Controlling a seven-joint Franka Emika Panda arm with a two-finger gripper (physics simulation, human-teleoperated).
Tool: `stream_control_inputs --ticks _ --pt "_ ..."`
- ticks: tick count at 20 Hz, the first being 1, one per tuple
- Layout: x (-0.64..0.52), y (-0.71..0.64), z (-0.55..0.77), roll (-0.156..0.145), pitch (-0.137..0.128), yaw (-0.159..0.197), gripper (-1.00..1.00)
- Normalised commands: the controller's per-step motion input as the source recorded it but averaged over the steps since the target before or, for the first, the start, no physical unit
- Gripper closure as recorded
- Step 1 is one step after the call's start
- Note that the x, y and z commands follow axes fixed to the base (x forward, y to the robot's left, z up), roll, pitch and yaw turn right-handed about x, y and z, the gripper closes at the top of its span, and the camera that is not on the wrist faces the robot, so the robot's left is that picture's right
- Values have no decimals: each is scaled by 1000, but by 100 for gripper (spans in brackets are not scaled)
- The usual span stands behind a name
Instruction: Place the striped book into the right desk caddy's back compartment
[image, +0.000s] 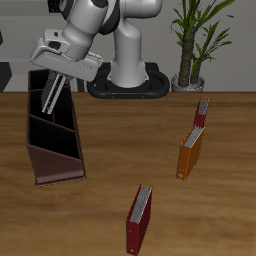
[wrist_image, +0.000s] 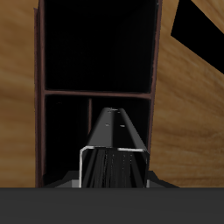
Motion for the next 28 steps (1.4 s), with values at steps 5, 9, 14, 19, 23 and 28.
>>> stream_control_inputs --ticks 5,9,14,19,23,28 --pt "100 -111 -142 -19 22 -15 100" --pt "136 -81 -155 -24 25 -11 100" --pt "88 -12 -98 -4 19 -4 100" --pt "123 -33 -138 -9 21 -14 100" --pt "101 -29 -196 -10 31 -7 100" --pt "82 -90 -124 -17 18 -6 100"
